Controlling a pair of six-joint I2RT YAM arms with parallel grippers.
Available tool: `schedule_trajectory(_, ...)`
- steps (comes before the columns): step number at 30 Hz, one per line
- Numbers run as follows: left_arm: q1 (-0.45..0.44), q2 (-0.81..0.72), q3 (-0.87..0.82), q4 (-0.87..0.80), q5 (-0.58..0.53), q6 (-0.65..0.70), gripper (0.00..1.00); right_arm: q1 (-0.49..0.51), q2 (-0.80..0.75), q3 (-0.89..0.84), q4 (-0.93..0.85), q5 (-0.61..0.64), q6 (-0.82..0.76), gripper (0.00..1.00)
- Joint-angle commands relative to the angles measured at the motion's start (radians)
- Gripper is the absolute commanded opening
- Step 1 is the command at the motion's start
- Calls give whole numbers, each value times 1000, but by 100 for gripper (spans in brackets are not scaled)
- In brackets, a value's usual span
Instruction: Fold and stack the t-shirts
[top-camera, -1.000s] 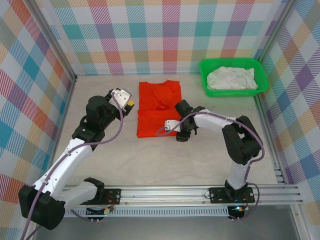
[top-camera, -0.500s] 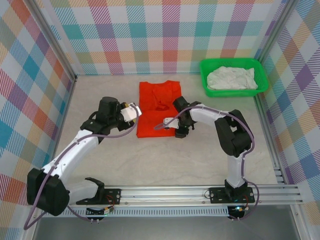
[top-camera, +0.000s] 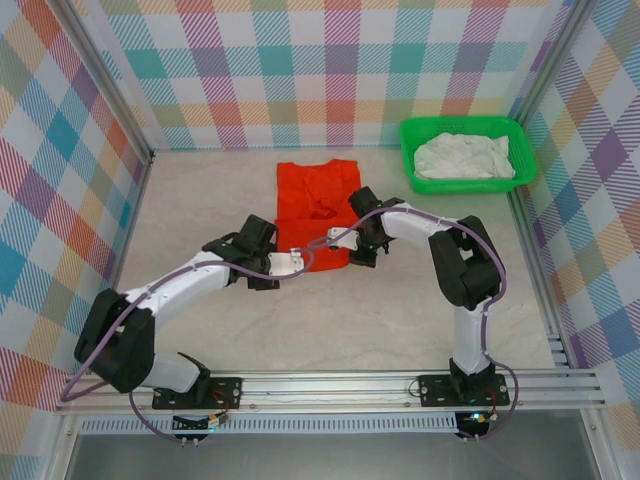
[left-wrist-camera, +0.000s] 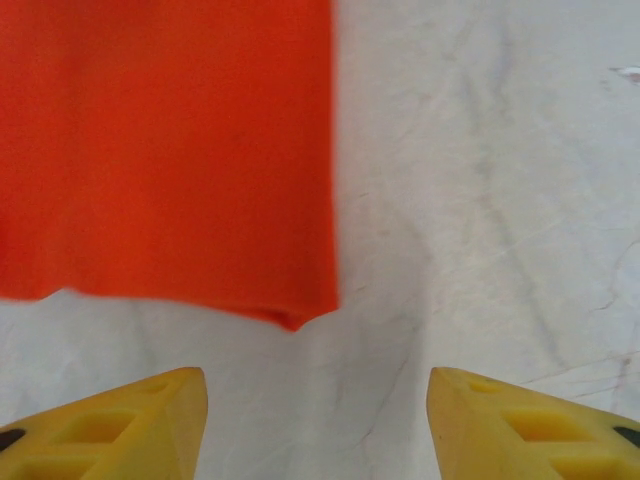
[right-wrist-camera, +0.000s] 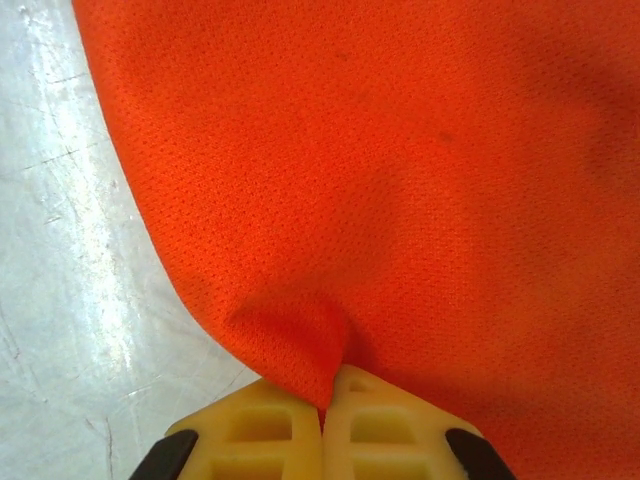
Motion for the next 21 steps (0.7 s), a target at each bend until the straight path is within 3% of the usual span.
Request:
schedule_trajectory(1,-43,74,39,-41,-11,21,57,0,66,-35,-28,-18,19,0)
schedule_trajectory(13,-29,262,100,90,-54,29,53,0,58,-39,-37,-8,23,0)
schedule_trajectory(21,-18,213,96,60,-75,65,52,-1,72,-33,-43,-7,17,0)
